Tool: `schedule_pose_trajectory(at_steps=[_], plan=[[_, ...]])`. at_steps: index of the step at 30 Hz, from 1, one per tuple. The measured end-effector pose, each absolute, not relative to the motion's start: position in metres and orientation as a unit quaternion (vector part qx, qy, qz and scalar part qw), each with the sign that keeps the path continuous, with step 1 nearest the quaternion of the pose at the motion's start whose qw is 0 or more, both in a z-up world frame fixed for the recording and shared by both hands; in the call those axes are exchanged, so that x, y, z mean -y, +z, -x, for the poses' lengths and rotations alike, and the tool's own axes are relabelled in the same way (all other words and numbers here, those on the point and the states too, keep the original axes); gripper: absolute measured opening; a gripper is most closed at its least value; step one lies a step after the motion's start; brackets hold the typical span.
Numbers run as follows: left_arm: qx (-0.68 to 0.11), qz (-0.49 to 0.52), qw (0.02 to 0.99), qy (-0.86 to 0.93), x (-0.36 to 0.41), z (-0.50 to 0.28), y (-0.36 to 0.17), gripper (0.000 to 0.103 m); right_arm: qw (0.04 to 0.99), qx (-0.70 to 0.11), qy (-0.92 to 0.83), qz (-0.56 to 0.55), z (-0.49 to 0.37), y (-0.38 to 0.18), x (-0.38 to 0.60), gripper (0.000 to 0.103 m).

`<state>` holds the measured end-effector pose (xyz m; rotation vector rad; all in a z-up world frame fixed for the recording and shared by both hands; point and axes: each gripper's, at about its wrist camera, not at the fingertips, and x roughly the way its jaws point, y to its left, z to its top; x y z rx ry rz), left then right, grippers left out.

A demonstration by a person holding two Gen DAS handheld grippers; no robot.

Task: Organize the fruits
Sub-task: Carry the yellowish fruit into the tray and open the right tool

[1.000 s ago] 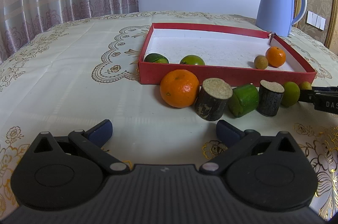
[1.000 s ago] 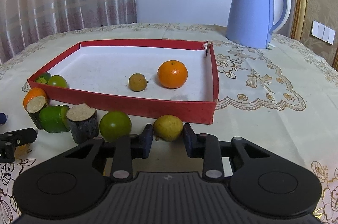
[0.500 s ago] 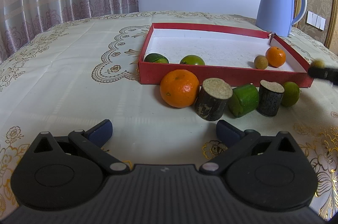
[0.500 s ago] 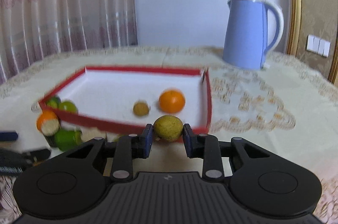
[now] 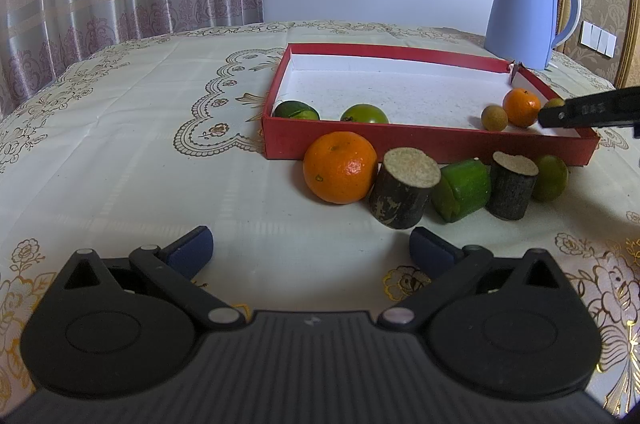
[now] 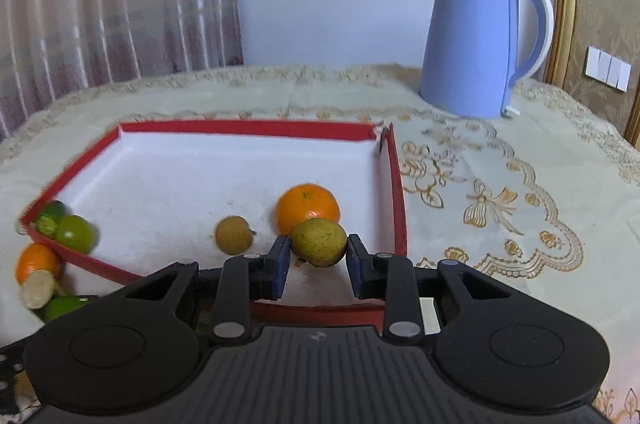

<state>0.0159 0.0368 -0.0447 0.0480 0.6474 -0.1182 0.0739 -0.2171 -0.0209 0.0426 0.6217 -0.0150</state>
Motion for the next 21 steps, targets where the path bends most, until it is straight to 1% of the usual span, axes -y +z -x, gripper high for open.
schedule_pose_trajectory(at_steps=[4,11,17,18,19,20,21], plan=[[-0.318,-0.024,0.946,-0.058,-0.037,-0.016,-0.045,0.103,0.947,-0.320,-0.008,-0.025,-0.083,-0.029,0.216,0.029],[-0.318,-0.024,0.946,-0.058,-0.037,-0.016,-0.045,0.103,0.948,-0.317,-0.021,-0.010,-0.088,-0.035,0.213,0.029],[-0.318,-0.023,0.946,-0.058,-0.037,-0.016,-0.045,0.103,0.951,-0.308,-0.017,-0.023,-0.086,-0.035,0.216,0.030],[-0.318,-0.023,0.946,-0.058,-0.037,-0.016,-0.045,0.103,0.951,-0.308,-0.015,-0.025,-0.085,-0.034,0.217,0.036],[-0.318,-0.023,0.946,-0.058,-0.037,-0.016,-0.045,0.103,0.951,-0.308,-0.010,-0.029,-0.082,-0.033,0.217,0.046],[-0.318,-0.023,0.946,-0.058,-0.037,-0.016,-0.045,0.103,0.952,-0.304,-0.004,-0.033,-0.079,-0.031,0.217,0.053],[-0.318,-0.023,0.946,-0.058,-0.037,-0.016,-0.045,0.103,0.955,-0.294,-0.003,-0.036,-0.074,-0.028,0.217,0.069]])
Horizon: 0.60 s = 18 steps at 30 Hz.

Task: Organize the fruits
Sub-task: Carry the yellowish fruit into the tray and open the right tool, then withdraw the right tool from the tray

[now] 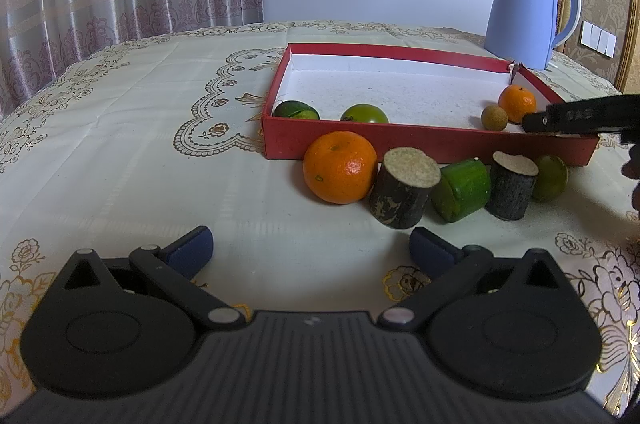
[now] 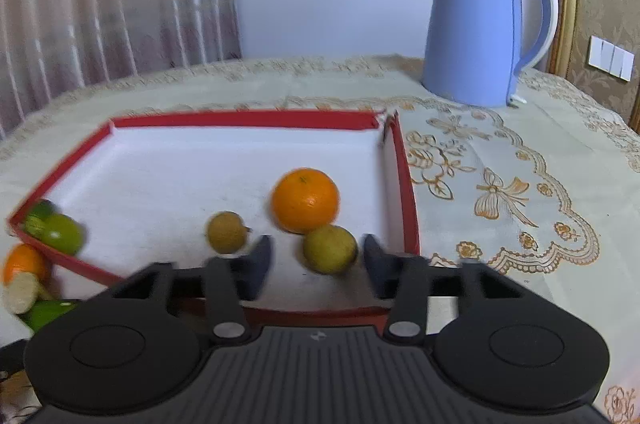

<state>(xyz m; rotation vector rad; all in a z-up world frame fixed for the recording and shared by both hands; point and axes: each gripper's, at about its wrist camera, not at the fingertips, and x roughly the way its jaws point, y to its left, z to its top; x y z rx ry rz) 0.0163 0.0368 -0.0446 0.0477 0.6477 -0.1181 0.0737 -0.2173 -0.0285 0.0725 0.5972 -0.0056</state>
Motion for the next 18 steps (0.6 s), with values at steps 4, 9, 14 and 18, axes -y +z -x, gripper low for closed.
schedule_pose_trajectory(at_steps=[4,9,14,18], plan=[[-0.318,-0.023,0.946,-0.058,-0.037,-0.017,-0.045,0.103,0.966,-0.258,0.000,-0.028,-0.055,-0.019,0.214,0.086],[-0.318,-0.023,0.946,-0.058,-0.037,-0.016,-0.045,0.103,0.968,-0.247,0.013,-0.034,-0.031,-0.017,0.216,0.086],[-0.318,-0.023,0.946,-0.058,-0.037,-0.017,-0.045,0.103,0.970,-0.239,0.021,-0.040,-0.003,-0.025,0.220,0.086],[-0.318,-0.023,0.946,-0.058,-0.037,-0.017,-0.045,0.103,0.967,-0.254,0.008,-0.028,0.000,-0.035,0.218,0.090]])
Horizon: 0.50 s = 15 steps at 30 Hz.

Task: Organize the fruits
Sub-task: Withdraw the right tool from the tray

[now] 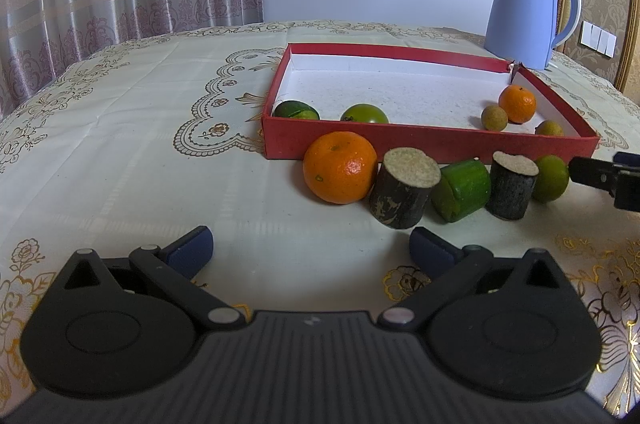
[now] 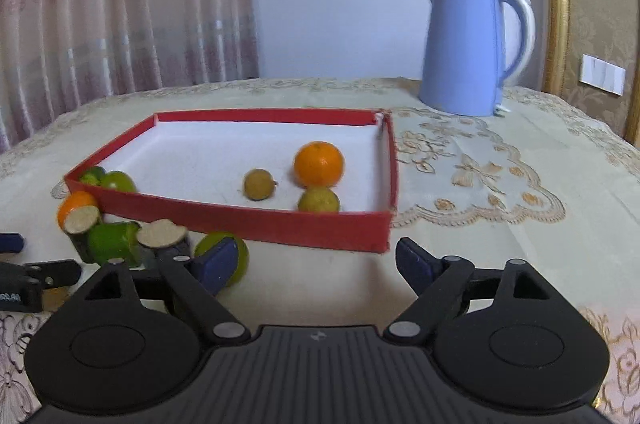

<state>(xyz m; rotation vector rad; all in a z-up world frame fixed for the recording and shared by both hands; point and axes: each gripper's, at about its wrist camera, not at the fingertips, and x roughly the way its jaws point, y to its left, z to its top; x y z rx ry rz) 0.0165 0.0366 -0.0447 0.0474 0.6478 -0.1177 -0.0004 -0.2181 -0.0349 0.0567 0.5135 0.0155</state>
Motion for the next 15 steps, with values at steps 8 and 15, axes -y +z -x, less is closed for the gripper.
schedule_pose_trajectory(at_steps=[8,15], plan=[[-0.318,-0.023,0.946,-0.058,-0.037,-0.017,-0.045,0.103,0.959,-0.273,-0.008,-0.072,-0.002,-0.040,0.233,0.091],[-0.318,-0.023,0.946,-0.058,-0.037,-0.017,-0.045,0.103,0.949,-0.304,-0.009,-0.085,-0.010,-0.046,0.238,0.094]])
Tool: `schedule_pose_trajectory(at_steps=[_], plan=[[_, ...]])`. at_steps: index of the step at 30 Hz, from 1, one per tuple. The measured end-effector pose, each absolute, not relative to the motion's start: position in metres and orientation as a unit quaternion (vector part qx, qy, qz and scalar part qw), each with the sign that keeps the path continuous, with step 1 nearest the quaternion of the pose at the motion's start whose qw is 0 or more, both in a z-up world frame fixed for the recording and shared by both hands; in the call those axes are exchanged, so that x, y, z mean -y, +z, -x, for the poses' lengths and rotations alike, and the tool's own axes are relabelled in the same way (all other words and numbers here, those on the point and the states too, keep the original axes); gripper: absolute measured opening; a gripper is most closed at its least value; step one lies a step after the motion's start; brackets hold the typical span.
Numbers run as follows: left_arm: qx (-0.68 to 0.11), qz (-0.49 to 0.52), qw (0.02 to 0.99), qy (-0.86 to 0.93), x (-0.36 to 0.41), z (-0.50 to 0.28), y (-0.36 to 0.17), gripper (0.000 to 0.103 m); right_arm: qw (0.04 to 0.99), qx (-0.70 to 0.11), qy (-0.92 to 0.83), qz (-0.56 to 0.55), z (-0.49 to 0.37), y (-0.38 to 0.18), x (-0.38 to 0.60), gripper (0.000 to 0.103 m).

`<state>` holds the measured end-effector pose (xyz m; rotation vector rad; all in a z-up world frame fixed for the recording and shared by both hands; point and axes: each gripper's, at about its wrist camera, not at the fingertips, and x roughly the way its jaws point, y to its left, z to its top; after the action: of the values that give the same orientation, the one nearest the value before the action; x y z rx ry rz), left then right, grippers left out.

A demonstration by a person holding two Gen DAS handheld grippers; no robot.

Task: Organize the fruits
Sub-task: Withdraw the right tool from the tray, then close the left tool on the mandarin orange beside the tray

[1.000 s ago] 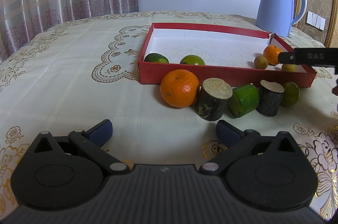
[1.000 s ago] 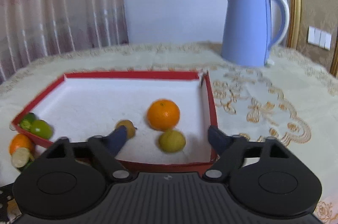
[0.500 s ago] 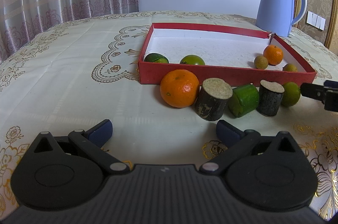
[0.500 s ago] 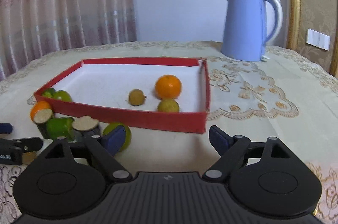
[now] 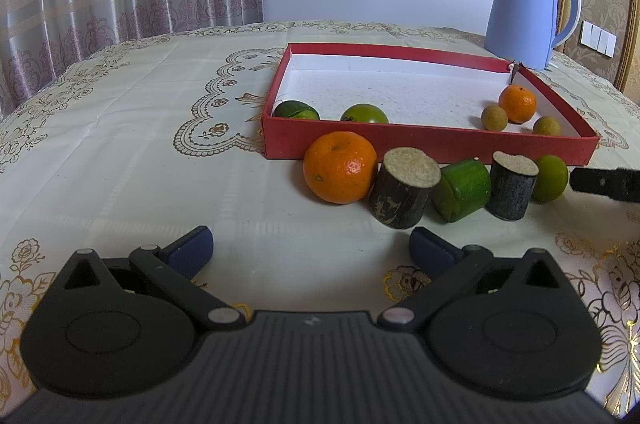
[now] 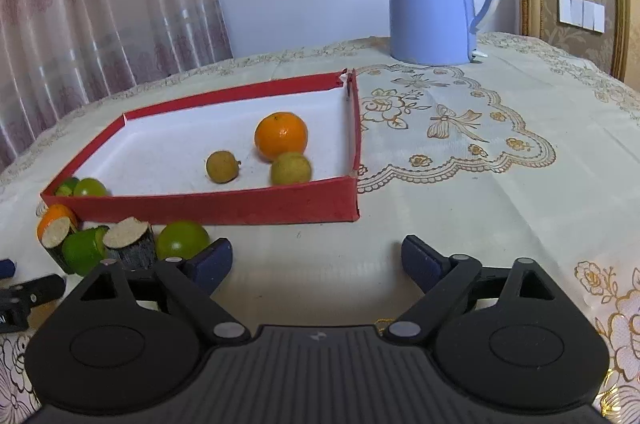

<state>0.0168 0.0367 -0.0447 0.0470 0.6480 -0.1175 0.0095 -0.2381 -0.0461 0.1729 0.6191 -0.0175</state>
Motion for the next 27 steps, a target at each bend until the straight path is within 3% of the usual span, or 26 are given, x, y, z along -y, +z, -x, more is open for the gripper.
schedule_pose_trajectory(at_steps=[5,27], plan=[[-0.316,-0.030,0.947,-0.050,-0.035,-0.017,-0.044,0.103,0.946,-0.323,-0.026,-0.029,-0.016,-0.048,0.221,0.096],[-0.279,-0.074,0.957,-0.027,-0.032,-0.039,-0.025,0.103,0.945,-0.325,-0.023,-0.029,-0.016,-0.049,0.222,0.098]])
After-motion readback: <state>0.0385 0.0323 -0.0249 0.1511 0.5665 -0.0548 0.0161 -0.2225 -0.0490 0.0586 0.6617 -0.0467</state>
